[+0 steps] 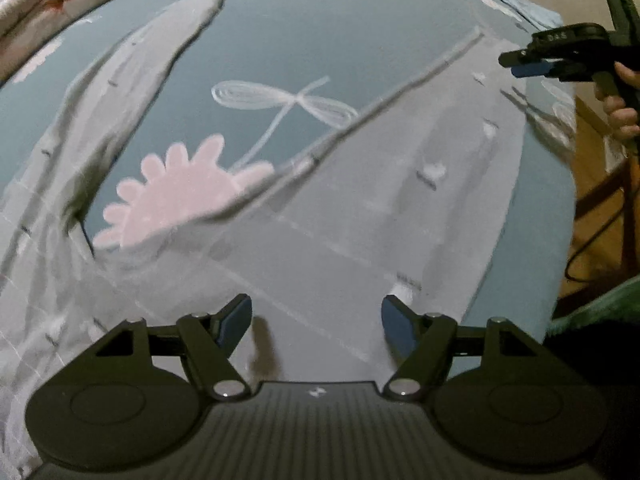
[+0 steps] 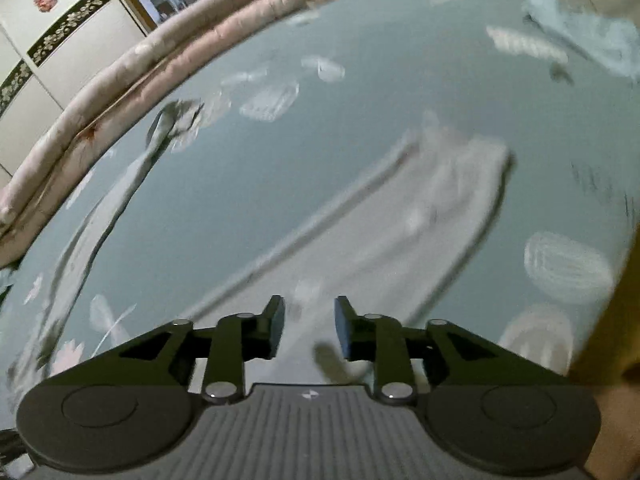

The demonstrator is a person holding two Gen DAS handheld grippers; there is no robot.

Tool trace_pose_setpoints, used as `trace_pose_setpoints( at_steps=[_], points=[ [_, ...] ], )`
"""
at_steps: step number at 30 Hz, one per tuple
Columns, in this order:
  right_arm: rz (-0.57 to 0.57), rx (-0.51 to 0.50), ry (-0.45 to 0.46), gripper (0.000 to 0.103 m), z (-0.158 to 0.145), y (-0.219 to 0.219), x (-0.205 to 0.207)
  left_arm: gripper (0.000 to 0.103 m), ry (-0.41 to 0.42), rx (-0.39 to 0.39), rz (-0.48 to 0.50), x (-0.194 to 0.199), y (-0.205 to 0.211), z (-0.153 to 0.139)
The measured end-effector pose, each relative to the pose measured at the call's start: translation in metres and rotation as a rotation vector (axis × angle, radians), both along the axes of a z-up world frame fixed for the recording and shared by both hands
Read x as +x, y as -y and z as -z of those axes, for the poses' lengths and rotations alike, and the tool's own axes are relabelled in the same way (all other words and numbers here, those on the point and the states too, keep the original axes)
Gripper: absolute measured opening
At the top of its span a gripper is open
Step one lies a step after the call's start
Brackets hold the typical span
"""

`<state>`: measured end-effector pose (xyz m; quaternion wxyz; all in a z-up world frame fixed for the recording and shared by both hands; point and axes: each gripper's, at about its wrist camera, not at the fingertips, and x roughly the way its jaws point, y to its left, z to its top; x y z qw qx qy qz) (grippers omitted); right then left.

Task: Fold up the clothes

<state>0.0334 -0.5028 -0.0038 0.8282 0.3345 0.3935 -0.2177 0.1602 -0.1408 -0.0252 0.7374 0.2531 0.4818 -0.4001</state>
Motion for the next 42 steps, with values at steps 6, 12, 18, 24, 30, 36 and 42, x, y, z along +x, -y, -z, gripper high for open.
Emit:
trace_pose_setpoints(
  at_steps=[6,12,18,24,30,36,42],
  points=[
    [0.003,0.019,-0.016,0.042,0.032,0.043,0.015,0.072,-0.006,0.055,-0.074,0.005,0.009,0.005],
    [0.086,0.028,-0.025,0.043,0.036,0.064,0.002,0.074,-0.044,0.093,-0.153,0.009,0.002,0.021],
    [-0.037,0.009,0.013,0.049,0.028,0.038,0.029,0.074,0.007,0.061,-0.182,0.011,-0.006,0.006],
    [-0.186,0.038,0.068,0.053,0.026,-0.01,0.066,0.074,0.097,-0.005,-0.325,0.046,-0.036,-0.003],
    [-0.266,0.051,0.064,0.054,0.019,-0.042,0.077,0.08,0.078,0.007,-0.48,0.087,-0.076,0.019],
    [-0.243,0.036,0.057,0.054,0.008,-0.053,0.073,0.078,0.084,-0.03,-0.581,0.093,-0.114,0.006],
    [-0.403,0.084,0.116,0.054,0.001,-0.097,0.102,0.078,0.117,-0.045,-0.61,0.091,-0.142,0.001]
  ],
)
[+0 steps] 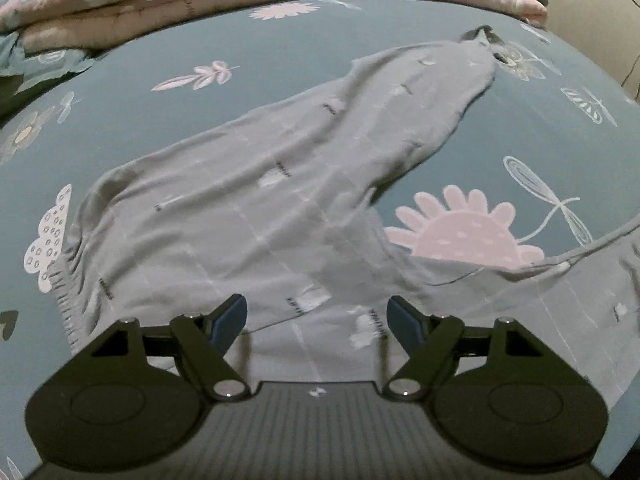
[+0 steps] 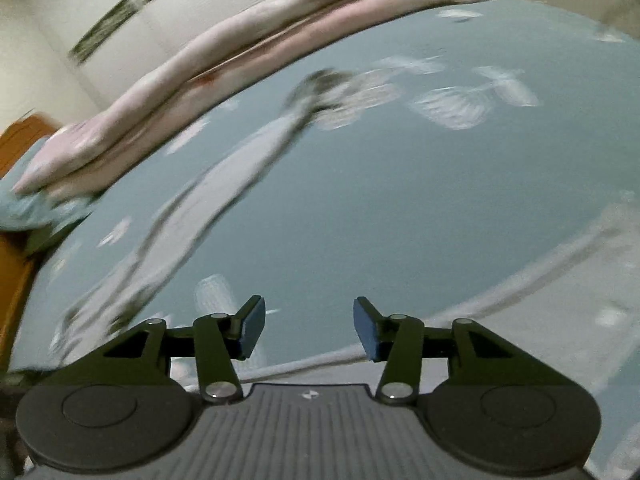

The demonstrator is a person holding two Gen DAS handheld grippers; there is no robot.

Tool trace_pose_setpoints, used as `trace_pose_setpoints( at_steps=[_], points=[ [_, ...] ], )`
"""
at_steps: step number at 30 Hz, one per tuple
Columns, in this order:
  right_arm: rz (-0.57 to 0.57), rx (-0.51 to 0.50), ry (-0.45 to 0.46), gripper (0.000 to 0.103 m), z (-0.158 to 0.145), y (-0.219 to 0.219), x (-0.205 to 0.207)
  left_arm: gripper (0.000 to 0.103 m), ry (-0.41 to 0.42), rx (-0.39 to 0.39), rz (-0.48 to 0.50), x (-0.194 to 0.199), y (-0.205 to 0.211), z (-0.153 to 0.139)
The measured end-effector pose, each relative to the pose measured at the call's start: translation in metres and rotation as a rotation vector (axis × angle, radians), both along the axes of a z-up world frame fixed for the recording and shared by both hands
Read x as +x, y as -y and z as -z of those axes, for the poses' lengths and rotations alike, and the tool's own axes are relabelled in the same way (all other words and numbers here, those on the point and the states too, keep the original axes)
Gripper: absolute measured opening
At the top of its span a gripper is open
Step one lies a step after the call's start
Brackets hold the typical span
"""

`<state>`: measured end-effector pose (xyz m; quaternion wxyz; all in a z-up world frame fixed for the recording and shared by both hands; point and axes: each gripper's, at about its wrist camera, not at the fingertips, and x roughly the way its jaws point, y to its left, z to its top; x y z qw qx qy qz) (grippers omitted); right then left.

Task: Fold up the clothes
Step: 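Move both open grippers back toward the trouser waistband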

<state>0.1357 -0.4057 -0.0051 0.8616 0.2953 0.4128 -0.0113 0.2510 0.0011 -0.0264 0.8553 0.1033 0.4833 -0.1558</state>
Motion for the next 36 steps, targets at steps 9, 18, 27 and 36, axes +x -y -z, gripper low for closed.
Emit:
trace_pose_setpoints(
  at_steps=[9,18,27,36],
  points=[
    [-0.527,0.18,-0.048,0.054,0.034,-0.132,0.071,0.078,-0.016,0.005,-0.092,0.002,-0.025,0.018],
    [-0.412,0.041,-0.069,0.055,0.027,-0.114,0.075,0.074,0.015,-0.005,-0.113,0.002,-0.052,0.014],
    [-0.223,-0.322,0.069,0.055,-0.022,-0.073,0.087,0.055,0.176,0.046,-0.056,0.048,-0.081,-0.033],
    [-0.086,-0.412,0.159,0.059,-0.063,-0.039,0.091,0.051,0.199,0.121,0.208,0.139,-0.073,-0.04]
  ],
)
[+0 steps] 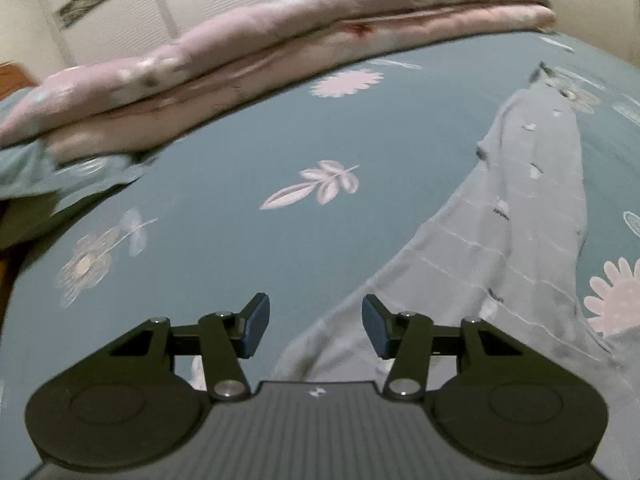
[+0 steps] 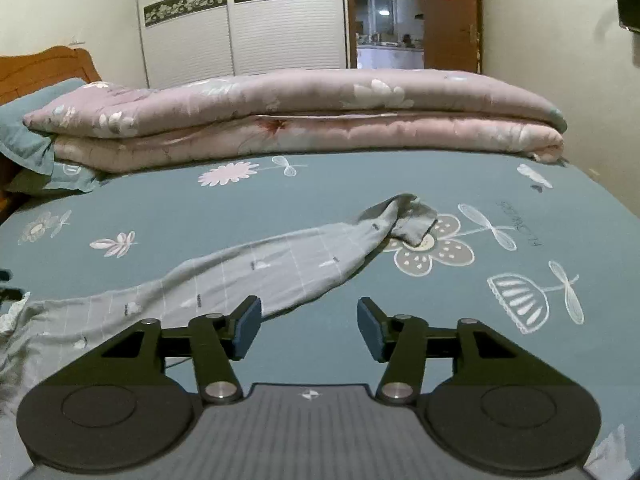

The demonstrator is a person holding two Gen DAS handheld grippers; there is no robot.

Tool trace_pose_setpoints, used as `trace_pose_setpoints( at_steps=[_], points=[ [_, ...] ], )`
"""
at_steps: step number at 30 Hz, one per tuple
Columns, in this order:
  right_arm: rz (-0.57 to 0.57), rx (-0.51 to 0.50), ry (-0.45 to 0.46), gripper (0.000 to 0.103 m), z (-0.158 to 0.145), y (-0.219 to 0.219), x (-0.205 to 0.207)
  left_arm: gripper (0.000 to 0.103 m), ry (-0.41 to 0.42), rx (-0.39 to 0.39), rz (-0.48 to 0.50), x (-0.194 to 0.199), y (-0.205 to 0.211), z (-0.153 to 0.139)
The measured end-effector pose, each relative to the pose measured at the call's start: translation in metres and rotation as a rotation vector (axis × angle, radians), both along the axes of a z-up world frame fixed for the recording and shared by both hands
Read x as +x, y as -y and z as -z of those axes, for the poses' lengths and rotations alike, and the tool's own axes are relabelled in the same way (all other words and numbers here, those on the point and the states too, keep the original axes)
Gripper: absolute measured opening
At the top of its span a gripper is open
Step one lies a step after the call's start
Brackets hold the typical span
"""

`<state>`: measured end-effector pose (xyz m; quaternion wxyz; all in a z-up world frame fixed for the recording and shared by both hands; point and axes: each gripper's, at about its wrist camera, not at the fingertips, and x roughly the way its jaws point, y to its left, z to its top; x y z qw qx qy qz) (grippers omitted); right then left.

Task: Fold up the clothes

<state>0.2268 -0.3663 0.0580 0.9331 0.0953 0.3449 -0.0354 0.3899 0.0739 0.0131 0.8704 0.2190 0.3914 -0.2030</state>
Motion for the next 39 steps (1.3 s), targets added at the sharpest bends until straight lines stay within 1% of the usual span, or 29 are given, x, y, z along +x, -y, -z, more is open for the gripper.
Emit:
trace_pose_setpoints(
  at_steps=[4,7,9,10,11,12,13,14,15,17,20,22,25,27,30,32,34,36,39],
  points=[
    [0.024,0.03,-0.063,0.059,0.015,-0.006,-0.016,0.051,-0.148,-0.035,0.143,0.035,0.007,0.021],
    [0.046,0.069,-0.116,0.059,0.027,-0.011,-0.032,0.049,-0.197,-0.024,0.188,0.048,0.015,0.036],
    [0.064,0.078,-0.137,0.059,0.028,-0.012,-0.042,0.034,-0.234,0.035,0.203,0.052,0.021,0.048],
    [0.075,0.077,-0.144,0.059,0.027,-0.012,-0.047,0.032,-0.251,0.07,0.209,0.052,0.024,0.054],
    [0.083,0.072,-0.147,0.059,0.026,-0.011,-0.051,0.03,-0.249,0.087,0.222,0.051,0.026,0.056],
    [0.089,0.066,-0.149,0.059,0.024,-0.011,-0.055,0.023,-0.245,0.089,0.234,0.049,0.027,0.056],
    [0.096,0.059,-0.147,0.059,0.021,-0.011,-0.059,0.017,-0.251,0.086,0.237,0.048,0.028,0.056],
    [0.104,0.054,-0.144,0.059,0.019,-0.011,-0.062,0.008,-0.25,0.09,0.235,0.046,0.03,0.056],
    [0.111,0.051,-0.14,0.059,0.017,-0.011,-0.065,0.004,-0.243,0.098,0.232,0.043,0.032,0.057],
    [0.119,0.053,-0.135,0.059,0.015,-0.012,-0.07,0.001,-0.223,0.12,0.221,0.037,0.037,0.058],
    [0.117,0.057,-0.125,0.059,0.014,-0.015,-0.073,0.001,-0.175,0.143,0.169,0.03,0.039,0.055],
    [0.112,0.063,-0.118,0.059,0.013,-0.017,-0.075,0.001,-0.161,0.128,0.115,0.036,0.036,0.049],
    [0.108,0.069,-0.113,0.059,0.012,-0.021,-0.079,0.001,-0.16,0.101,0.049,0.044,0.029,0.043],
    [0.104,0.072,-0.111,0.059,0.012,-0.024,-0.082,0.001,-0.169,0.093,0.025,0.047,0.027,0.042],
    [0.1,0.071,-0.112,0.059,0.011,-0.027,-0.087,0.001,-0.174,0.115,0.017,0.051,0.029,0.047],
    [0.098,0.069,-0.112,0.059,0.01,-0.027,-0.09,0.001,-0.177,0.118,-0.006,0.051,0.029,0.053],
    [0.096,0.064,-0.11,0.059,0.008,-0.027,-0.092,0.003,-0.173,0.104,-0.036,0.051,0.027,0.053],
    [0.09,0.061,-0.108,0.06,0.007,-0.026,-0.093,0.011,-0.171,0.088,-0.066,0.051,0.025,0.053],
    [0.082,0.063,-0.096,0.062,0.004,-0.024,-0.094,0.015,-0.163,0.047,-0.068,0.047,0.011,0.042]
  ],
)
